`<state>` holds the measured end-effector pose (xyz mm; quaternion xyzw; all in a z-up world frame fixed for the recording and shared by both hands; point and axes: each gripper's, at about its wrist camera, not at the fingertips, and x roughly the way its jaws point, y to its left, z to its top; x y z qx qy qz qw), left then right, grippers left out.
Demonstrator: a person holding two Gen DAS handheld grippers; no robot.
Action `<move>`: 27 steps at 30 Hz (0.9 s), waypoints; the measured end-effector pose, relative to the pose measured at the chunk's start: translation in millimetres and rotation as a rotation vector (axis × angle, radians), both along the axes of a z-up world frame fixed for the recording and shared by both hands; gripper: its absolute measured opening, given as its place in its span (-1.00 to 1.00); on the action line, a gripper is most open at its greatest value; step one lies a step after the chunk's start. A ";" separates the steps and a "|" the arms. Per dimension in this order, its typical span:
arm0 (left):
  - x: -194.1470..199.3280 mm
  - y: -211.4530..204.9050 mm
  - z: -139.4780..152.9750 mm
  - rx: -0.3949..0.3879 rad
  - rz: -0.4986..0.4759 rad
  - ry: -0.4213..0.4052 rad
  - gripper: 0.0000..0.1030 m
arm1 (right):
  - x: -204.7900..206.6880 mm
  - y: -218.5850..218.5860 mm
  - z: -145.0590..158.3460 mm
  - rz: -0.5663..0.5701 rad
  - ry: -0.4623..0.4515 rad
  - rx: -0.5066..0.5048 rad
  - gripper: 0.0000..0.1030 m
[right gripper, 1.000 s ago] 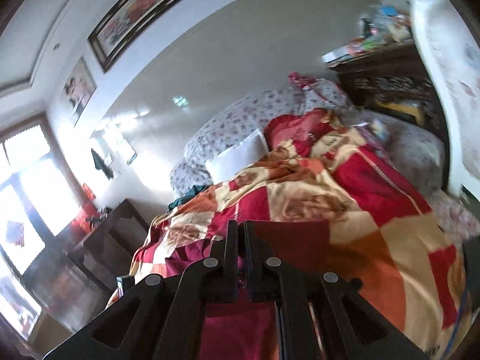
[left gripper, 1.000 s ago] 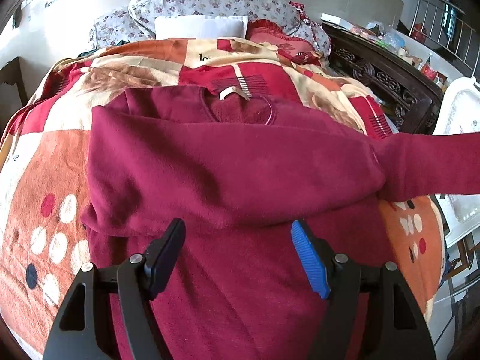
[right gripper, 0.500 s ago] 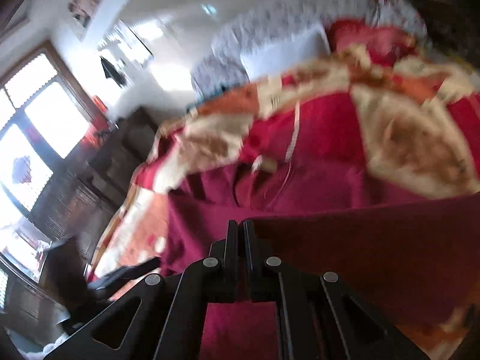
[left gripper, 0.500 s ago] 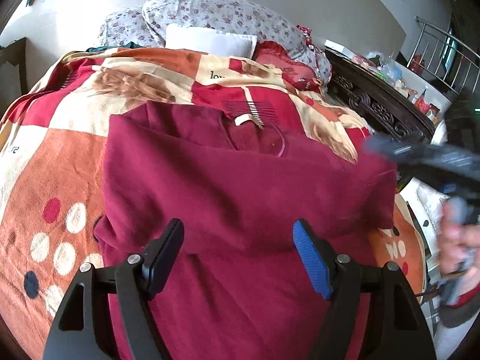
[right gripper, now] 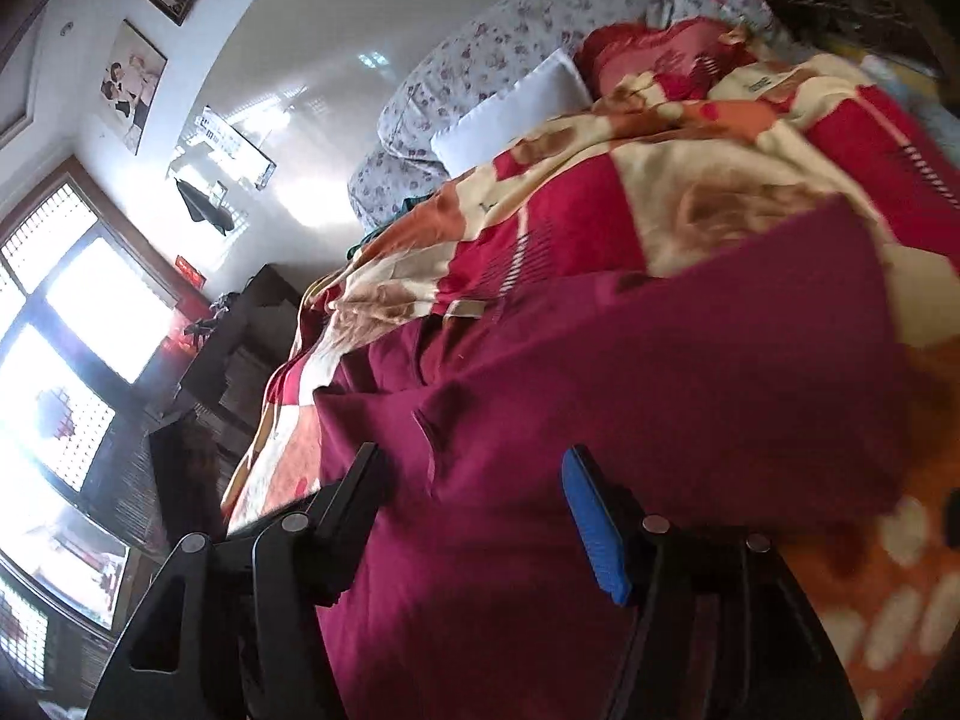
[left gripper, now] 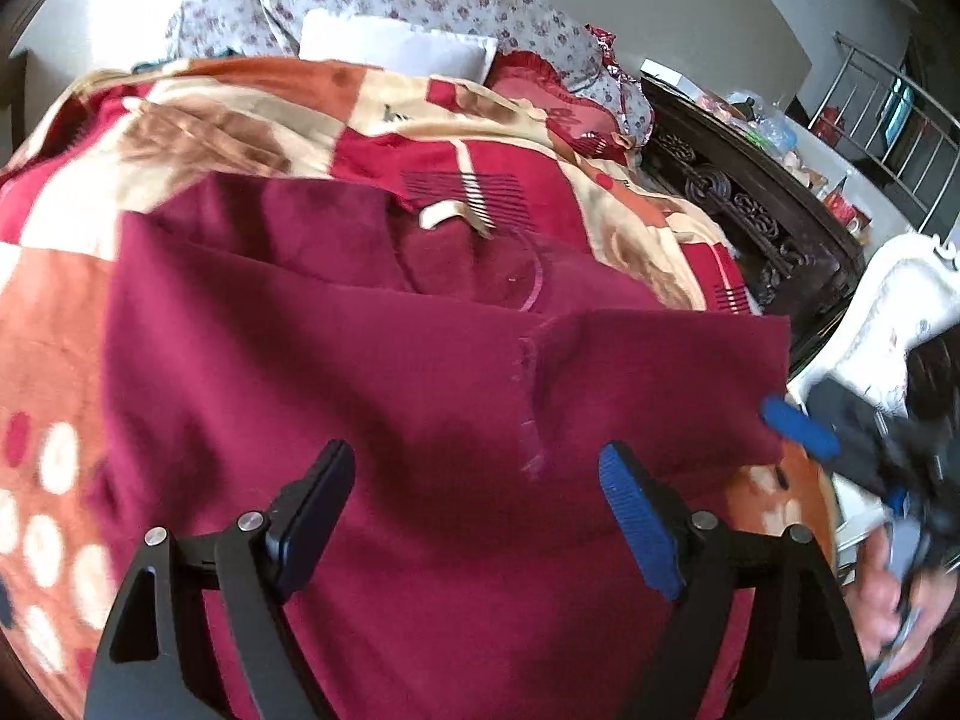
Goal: Fold small clothes
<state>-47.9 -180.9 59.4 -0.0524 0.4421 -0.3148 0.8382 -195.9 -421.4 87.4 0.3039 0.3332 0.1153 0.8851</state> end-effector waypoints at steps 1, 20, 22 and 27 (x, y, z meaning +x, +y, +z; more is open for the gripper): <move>1.7 -8.0 -2.9 0.001 0.000 0.015 0.61 | -7.3 -3.6 0.2 -0.007 -0.002 -0.007 0.28; -3.3 -57.4 78.9 -0.065 -0.099 -0.080 -0.91 | -67.4 -52.6 3.9 -0.159 -0.050 0.041 0.31; -5.1 -47.9 111.9 -0.096 -0.104 -0.108 -0.91 | -67.8 -53.0 11.6 -0.168 -0.063 0.042 0.31; 1.6 2.2 145.9 -0.087 -0.068 -0.123 -0.91 | -67.2 -42.7 29.3 -0.148 -0.100 0.013 0.34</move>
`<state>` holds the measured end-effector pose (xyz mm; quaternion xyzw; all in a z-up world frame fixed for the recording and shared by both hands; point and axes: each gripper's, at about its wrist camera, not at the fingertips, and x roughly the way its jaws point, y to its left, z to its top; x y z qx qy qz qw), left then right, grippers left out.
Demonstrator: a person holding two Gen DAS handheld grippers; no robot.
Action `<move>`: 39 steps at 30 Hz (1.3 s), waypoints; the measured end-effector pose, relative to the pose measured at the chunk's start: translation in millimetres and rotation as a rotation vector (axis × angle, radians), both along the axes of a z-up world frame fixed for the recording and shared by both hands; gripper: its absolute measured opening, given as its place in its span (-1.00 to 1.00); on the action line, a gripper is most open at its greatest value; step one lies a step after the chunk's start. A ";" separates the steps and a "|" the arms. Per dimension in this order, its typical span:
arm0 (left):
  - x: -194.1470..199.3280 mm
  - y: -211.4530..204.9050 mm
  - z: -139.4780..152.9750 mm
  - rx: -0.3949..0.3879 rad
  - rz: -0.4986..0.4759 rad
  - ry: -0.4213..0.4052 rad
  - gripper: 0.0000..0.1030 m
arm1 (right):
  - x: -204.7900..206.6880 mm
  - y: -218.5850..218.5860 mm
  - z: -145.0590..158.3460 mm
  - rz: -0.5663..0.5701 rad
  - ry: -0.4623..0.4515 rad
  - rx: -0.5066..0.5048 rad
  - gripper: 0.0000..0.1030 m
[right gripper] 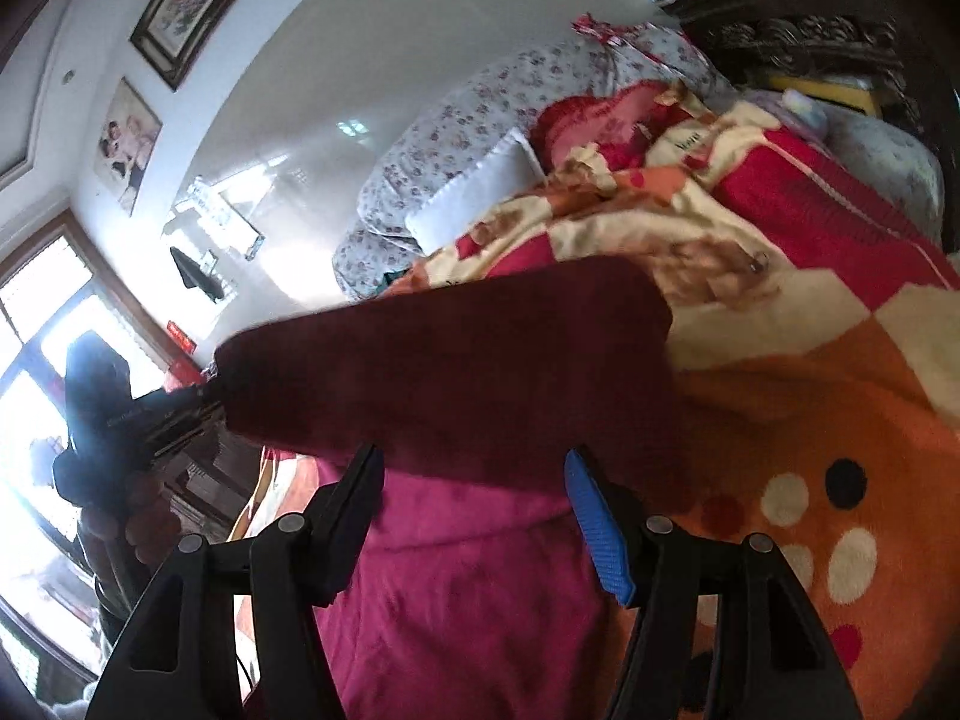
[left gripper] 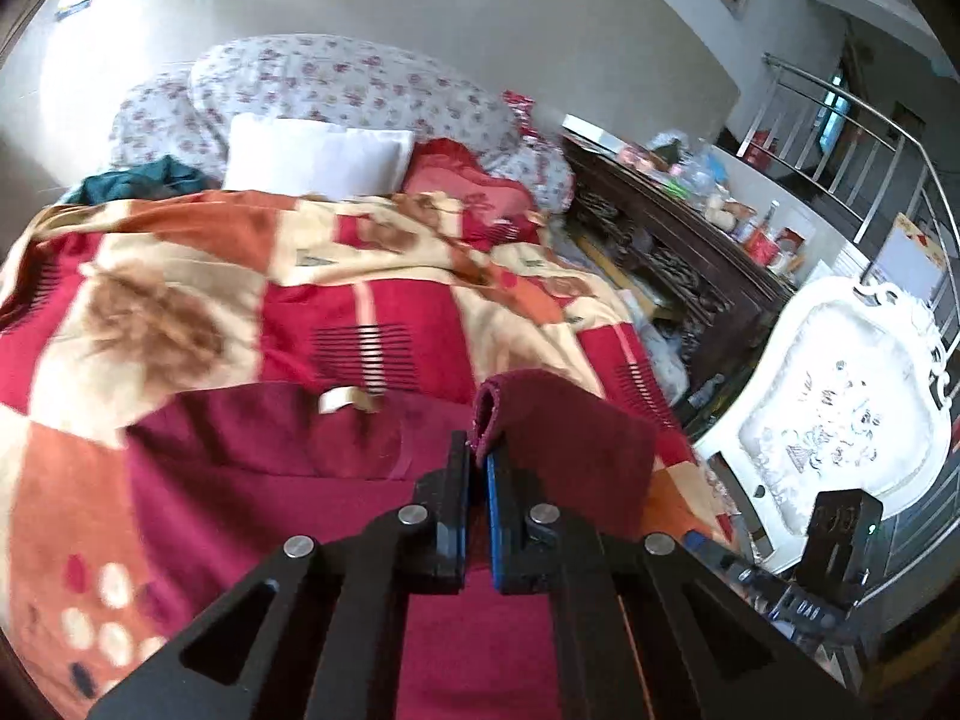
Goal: Fold small clothes
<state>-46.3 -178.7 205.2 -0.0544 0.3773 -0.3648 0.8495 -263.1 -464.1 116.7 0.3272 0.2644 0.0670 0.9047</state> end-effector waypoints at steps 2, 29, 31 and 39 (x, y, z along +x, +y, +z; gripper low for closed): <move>5.8 23.5 -4.0 0.017 0.040 0.009 -0.91 | 6.0 3.5 0.9 0.008 0.007 -0.007 0.35; 83.3 86.1 -170.3 0.251 0.260 0.153 -0.88 | 163.4 10.5 -69.4 -0.150 0.405 -0.441 -0.13; 81.4 88.1 -169.6 0.247 0.271 0.152 -0.83 | 156.7 7.7 -64.5 -0.148 0.403 -0.428 -0.13; 58.5 110.7 -146.4 0.191 0.297 0.147 -0.52 | 94.8 39.8 -34.6 -0.035 0.316 -0.391 -0.13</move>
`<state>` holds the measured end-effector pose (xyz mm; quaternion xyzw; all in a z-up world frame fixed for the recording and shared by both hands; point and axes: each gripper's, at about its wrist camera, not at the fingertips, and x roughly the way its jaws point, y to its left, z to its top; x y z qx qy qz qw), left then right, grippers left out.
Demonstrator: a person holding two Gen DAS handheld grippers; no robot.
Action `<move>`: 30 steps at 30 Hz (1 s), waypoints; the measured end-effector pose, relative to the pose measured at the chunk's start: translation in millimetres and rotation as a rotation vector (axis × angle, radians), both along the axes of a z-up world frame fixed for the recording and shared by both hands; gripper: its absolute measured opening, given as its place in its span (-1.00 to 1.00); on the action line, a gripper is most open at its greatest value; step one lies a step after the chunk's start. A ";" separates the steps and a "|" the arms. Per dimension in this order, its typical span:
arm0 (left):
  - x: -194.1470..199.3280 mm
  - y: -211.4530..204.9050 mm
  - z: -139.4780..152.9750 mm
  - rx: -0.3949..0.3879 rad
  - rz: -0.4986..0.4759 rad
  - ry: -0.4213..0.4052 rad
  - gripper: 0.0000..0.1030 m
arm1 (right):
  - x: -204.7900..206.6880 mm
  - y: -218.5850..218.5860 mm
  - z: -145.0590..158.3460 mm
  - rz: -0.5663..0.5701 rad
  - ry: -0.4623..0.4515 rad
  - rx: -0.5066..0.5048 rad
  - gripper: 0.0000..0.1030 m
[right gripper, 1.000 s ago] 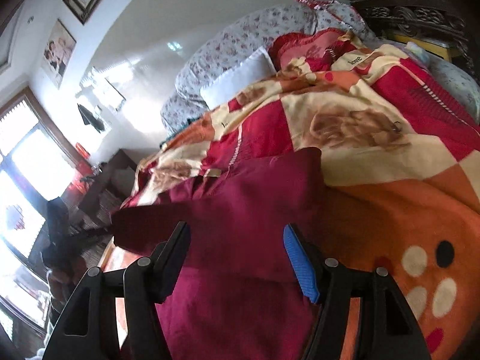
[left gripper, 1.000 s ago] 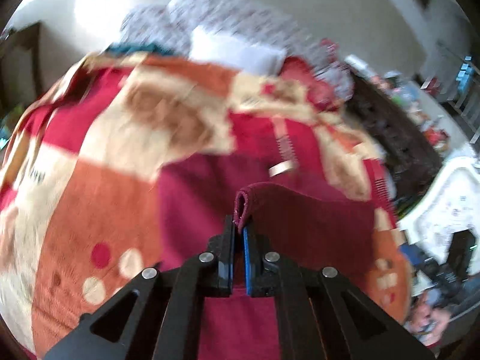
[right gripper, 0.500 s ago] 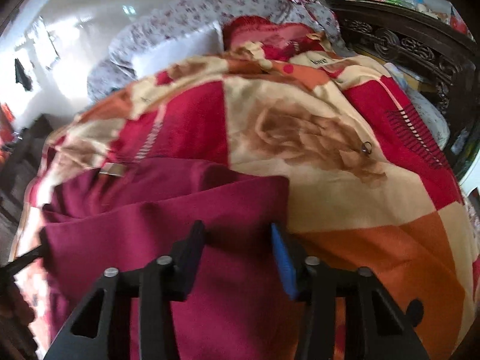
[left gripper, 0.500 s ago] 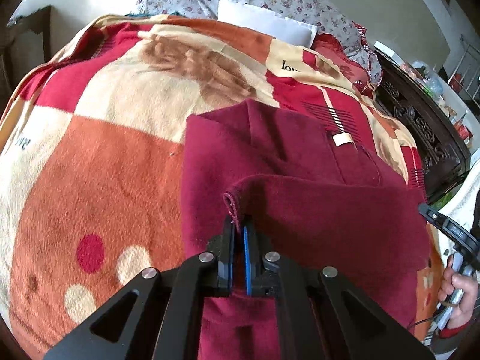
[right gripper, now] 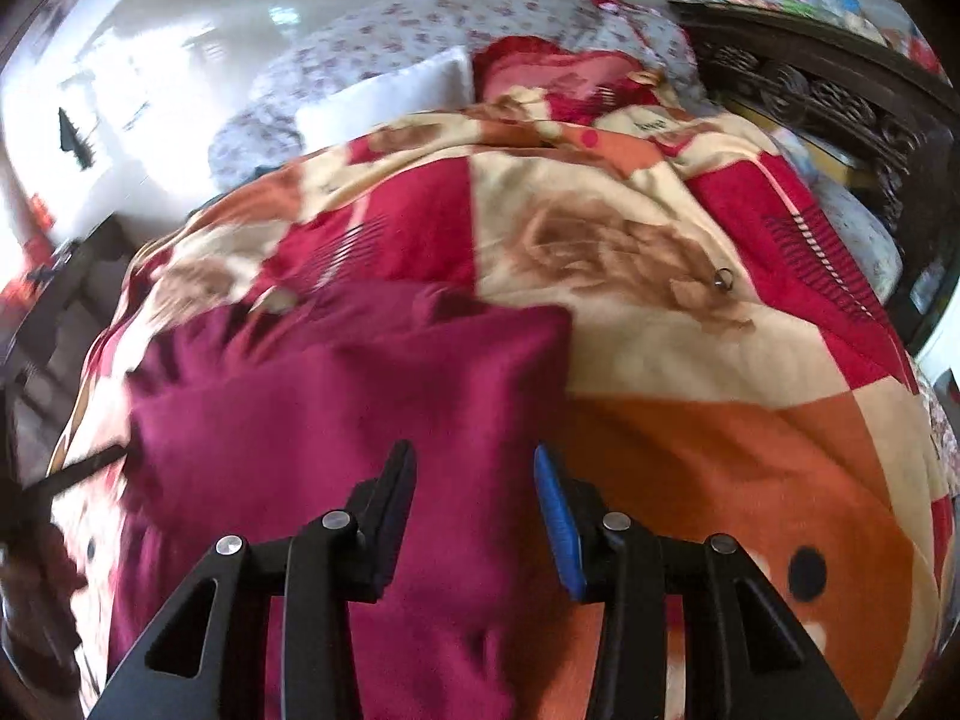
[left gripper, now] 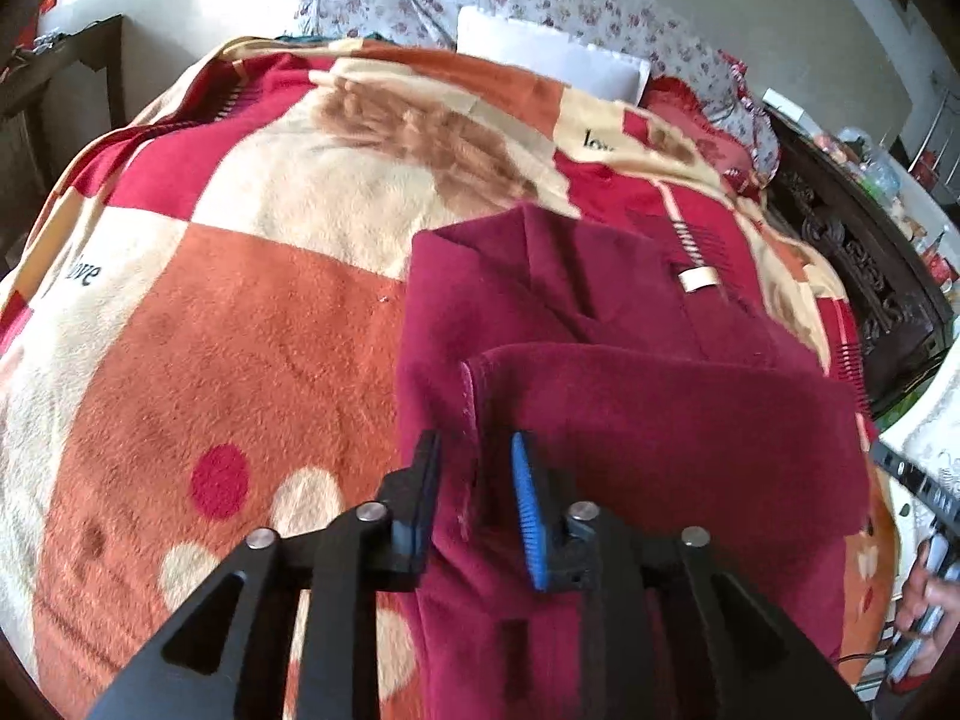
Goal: Fold small clothes
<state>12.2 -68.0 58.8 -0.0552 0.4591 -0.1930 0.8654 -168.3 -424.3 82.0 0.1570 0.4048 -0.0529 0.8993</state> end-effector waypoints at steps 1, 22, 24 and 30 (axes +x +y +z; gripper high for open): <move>-3.4 0.0 1.9 -0.010 -0.004 -0.002 -0.51 | -3.1 4.8 0.1 0.014 0.001 -0.003 -0.13; -36.1 -25.5 -25.3 0.122 -0.026 -0.071 -0.16 | -26.1 12.1 -29.3 0.012 0.079 -0.016 -0.25; -37.6 -27.6 -26.2 0.135 -0.021 -0.086 -0.15 | -18.6 11.2 -40.2 0.002 0.106 -0.018 -0.25; -39.9 -30.4 -26.7 0.155 -0.018 -0.098 -0.12 | -19.4 6.9 -40.2 -0.023 0.109 0.000 -0.25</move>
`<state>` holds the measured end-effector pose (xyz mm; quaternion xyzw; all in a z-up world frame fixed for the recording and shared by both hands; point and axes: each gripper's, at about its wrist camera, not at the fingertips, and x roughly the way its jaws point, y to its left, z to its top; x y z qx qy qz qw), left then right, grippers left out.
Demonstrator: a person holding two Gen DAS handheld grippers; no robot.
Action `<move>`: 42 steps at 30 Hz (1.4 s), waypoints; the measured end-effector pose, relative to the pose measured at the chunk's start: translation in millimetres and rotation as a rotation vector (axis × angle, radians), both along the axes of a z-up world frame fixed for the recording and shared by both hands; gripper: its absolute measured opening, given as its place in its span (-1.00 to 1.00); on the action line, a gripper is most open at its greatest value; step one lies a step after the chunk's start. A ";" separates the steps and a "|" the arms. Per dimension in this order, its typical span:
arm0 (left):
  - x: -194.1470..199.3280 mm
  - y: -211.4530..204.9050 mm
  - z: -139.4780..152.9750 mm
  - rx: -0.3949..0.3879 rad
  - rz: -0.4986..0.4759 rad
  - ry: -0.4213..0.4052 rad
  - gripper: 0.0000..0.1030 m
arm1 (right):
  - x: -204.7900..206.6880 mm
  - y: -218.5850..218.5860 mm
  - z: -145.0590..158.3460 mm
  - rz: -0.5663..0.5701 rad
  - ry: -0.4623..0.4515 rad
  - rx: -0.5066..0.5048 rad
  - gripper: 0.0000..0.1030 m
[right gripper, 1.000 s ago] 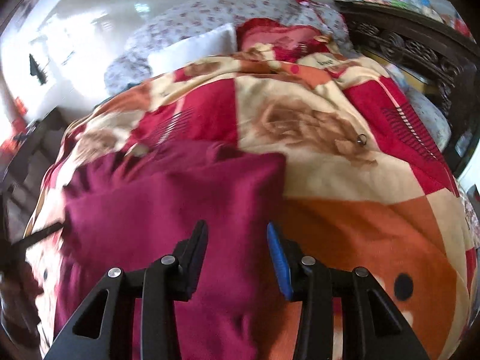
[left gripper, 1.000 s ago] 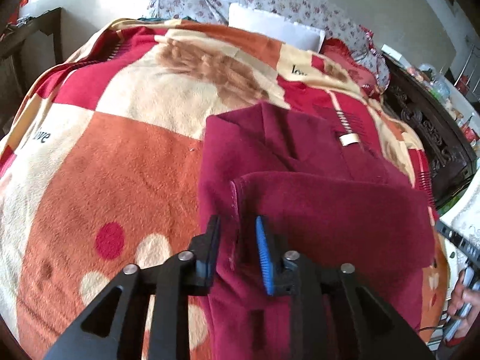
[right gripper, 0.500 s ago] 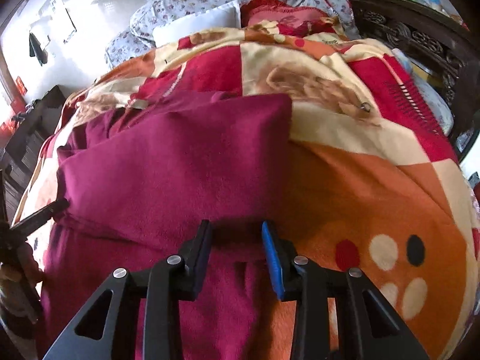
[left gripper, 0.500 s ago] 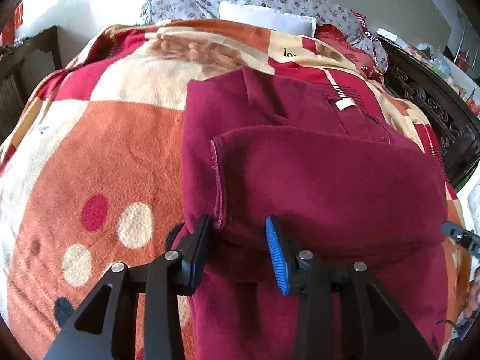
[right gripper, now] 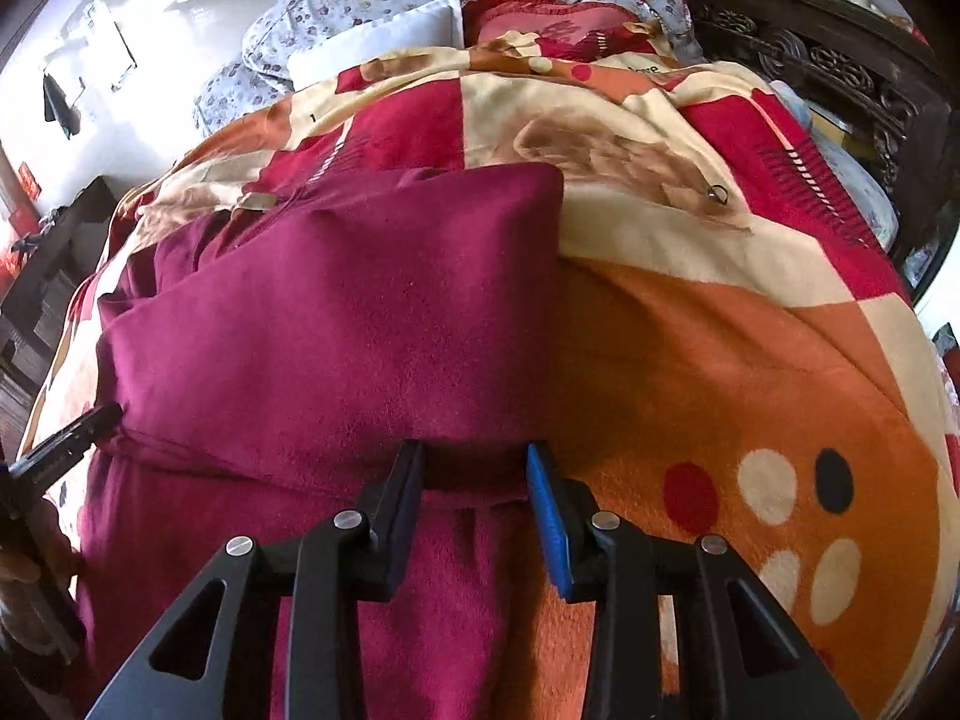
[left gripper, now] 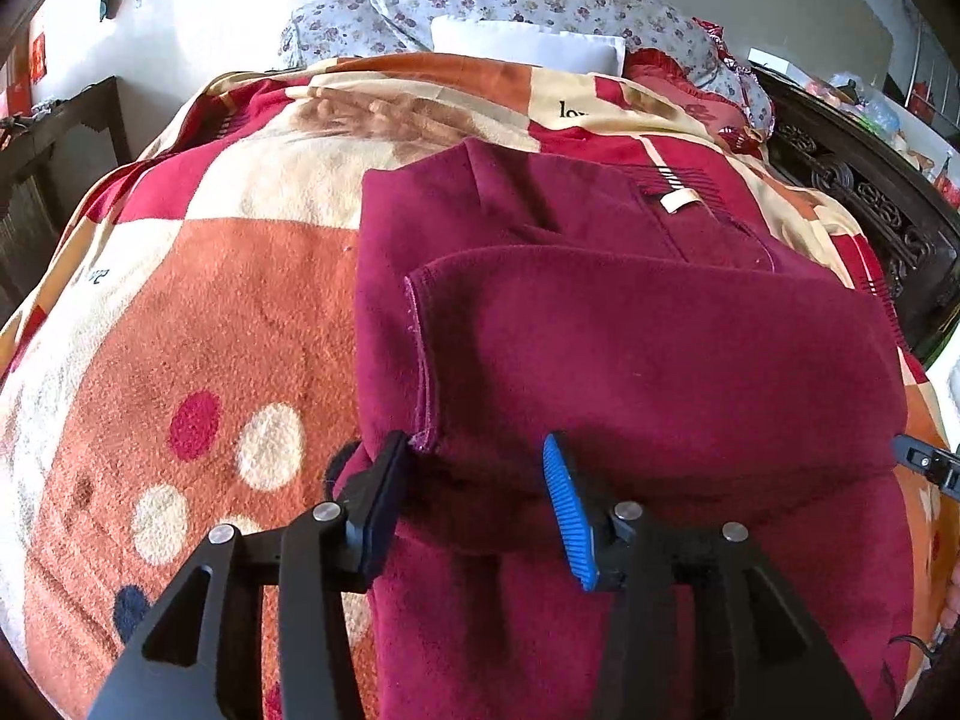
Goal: Fold small clothes
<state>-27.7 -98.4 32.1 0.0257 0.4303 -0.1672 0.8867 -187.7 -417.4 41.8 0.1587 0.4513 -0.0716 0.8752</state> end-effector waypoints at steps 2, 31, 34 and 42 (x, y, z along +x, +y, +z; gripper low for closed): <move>-2.4 0.7 1.7 0.000 0.000 0.004 -0.12 | -7.9 2.8 6.3 0.005 -0.007 0.000 -0.25; 22.2 2.7 3.9 0.038 0.087 0.026 0.14 | 47.7 18.4 11.9 -0.004 -0.037 0.049 -0.14; 27.5 4.7 -5.0 0.021 0.099 0.048 0.25 | 51.4 14.8 9.5 0.007 -0.031 0.051 -0.13; -8.5 19.7 11.9 0.032 0.066 0.038 0.26 | -22.4 21.0 51.2 0.093 -0.043 0.039 0.04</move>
